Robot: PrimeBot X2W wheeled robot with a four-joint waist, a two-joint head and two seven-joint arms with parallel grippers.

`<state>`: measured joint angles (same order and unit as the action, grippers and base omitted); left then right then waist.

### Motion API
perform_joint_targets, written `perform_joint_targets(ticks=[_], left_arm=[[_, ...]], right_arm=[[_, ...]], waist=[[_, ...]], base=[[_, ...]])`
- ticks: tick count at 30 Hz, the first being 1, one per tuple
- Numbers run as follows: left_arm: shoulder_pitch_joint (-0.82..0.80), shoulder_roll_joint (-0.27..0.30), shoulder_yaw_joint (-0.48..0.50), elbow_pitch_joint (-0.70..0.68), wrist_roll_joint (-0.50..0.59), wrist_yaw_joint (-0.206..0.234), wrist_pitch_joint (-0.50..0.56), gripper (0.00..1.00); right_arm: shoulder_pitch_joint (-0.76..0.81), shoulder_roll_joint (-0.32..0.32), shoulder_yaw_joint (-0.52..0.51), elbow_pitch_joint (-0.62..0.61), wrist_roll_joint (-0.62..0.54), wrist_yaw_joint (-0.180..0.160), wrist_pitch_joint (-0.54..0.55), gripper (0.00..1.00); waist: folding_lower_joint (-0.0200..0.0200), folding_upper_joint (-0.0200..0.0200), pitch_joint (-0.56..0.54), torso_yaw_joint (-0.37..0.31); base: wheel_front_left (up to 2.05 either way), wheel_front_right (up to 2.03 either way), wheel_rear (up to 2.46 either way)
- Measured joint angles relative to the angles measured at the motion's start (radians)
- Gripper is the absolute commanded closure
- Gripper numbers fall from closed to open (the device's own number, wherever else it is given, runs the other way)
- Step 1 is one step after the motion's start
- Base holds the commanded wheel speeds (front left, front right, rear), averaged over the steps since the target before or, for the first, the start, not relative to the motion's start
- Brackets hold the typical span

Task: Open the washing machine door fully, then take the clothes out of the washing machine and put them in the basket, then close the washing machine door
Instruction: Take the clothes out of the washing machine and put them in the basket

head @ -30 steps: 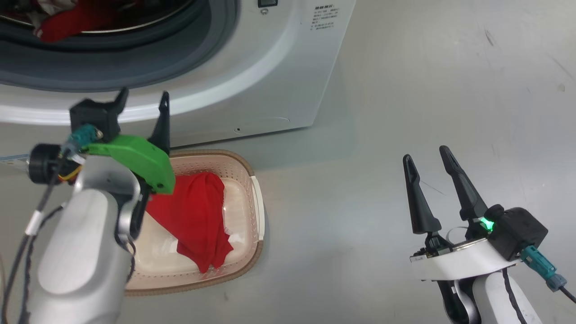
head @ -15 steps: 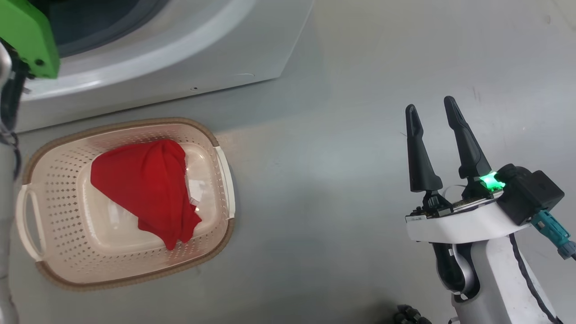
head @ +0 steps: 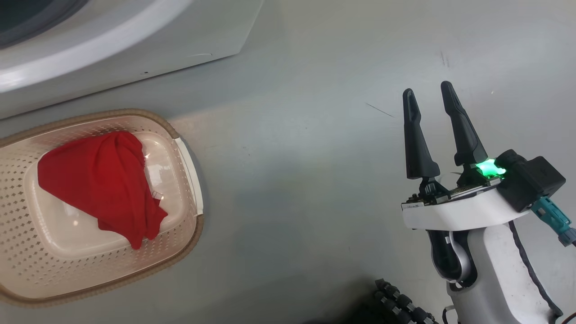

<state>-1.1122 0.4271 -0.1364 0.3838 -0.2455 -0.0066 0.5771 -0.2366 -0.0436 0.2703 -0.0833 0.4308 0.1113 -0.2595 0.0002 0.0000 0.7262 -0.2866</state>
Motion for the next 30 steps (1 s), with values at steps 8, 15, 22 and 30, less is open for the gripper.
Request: perform_joint_targets(ticks=[8,15,22,30], left_arm=[[-0.027,0.027,-0.007,0.064,0.039,0.002,0.046,0.00],[-0.054,0.056,-0.031,0.095,0.078,0.003,0.092,0.00],[-0.061,0.057,-0.032,0.140,0.089,0.030,0.164,0.00],[-0.071,0.057,-0.039,0.151,0.088,0.032,0.198,1.00]], right_arm=[[-0.011,0.000,-0.001,0.007,0.009,-0.001,0.000,0.00],[-0.024,0.000,-0.001,0.009,0.009,-0.001,0.000,0.00],[-0.030,0.000,-0.001,0.010,0.009,-0.001,0.000,0.00],[-0.043,0.000,-0.001,0.009,0.020,-0.001,0.000,0.00]], waist=[[0.0000,0.0000,0.026,-0.022],[0.0000,0.0000,0.032,-0.021],[-0.0001,0.0000,0.036,-0.017],[-0.0001,0.0000,0.040,-0.014]], base=[[0.00,0.00,0.00],[0.00,0.00,0.00],[0.00,0.00,0.00],[0.00,0.00,0.00]])
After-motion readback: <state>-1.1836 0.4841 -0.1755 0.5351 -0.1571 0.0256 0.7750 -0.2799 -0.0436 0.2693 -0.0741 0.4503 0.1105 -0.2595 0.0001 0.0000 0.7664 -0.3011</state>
